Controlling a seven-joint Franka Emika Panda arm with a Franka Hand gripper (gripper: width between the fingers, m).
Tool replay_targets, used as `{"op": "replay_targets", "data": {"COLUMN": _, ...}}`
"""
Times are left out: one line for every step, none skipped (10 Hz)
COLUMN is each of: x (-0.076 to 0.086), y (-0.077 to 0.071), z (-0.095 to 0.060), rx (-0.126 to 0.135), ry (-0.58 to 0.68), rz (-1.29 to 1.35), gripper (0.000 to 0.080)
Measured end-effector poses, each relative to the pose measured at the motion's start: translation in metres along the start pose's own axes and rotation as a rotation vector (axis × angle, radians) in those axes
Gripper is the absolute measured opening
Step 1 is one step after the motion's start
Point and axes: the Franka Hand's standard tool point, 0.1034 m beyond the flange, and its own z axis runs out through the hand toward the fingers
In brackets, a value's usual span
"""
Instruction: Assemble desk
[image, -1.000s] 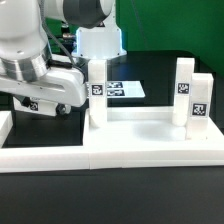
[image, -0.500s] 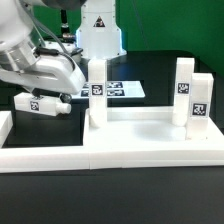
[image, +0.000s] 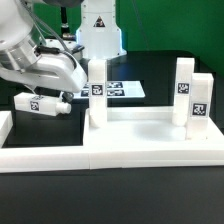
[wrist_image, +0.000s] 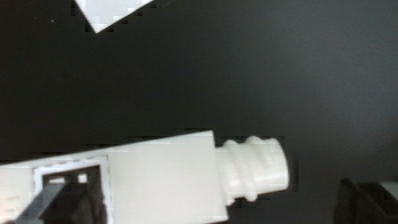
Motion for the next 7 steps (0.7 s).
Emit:
{"op": "replay_targets", "data": {"x": 0.0, "y": 0.0, "z": 0.0, "rx": 0.0, "ry": 0.0, "rz": 0.0, "gripper": 0.0649}}
{"op": "replay_targets", "data": {"x": 0.0, "y": 0.001, "z": 0.0, "rx": 0.0, "ry": -0.001, "rz": 0.002, "gripper": 0.0649}}
{"op": "replay_targets", "data": {"x": -0.006, "y": 0.004, "z": 0.002, "rx": -0.001, "ry": -0.047, "rz": 0.063, "gripper": 0.0649}}
{"op": "replay_targets", "data": {"x": -0.004, "y": 0.009, "z": 0.008, "rx": -0.008, "ry": -0.07, "rz": 0.112, "gripper": 0.0649}}
{"op": "replay_targets", "data": {"x": -0.002, "y": 0.015, "z": 0.016, "rx": -0.016, "ry": -0.077, "rz": 0.133, "gripper": 0.0649}}
{"op": "replay_targets", "data": {"x": -0.002, "y": 0.017, "z": 0.017, "rx": -0.013, "ry": -0.076, "rz": 0.151, "gripper": 0.0649}}
{"op": "replay_targets", "data": {"x": -0.002, "y": 0.019, "z": 0.017, "rx": -0.015, "ry": -0.073, "rz": 0.167, "gripper": 0.0649}}
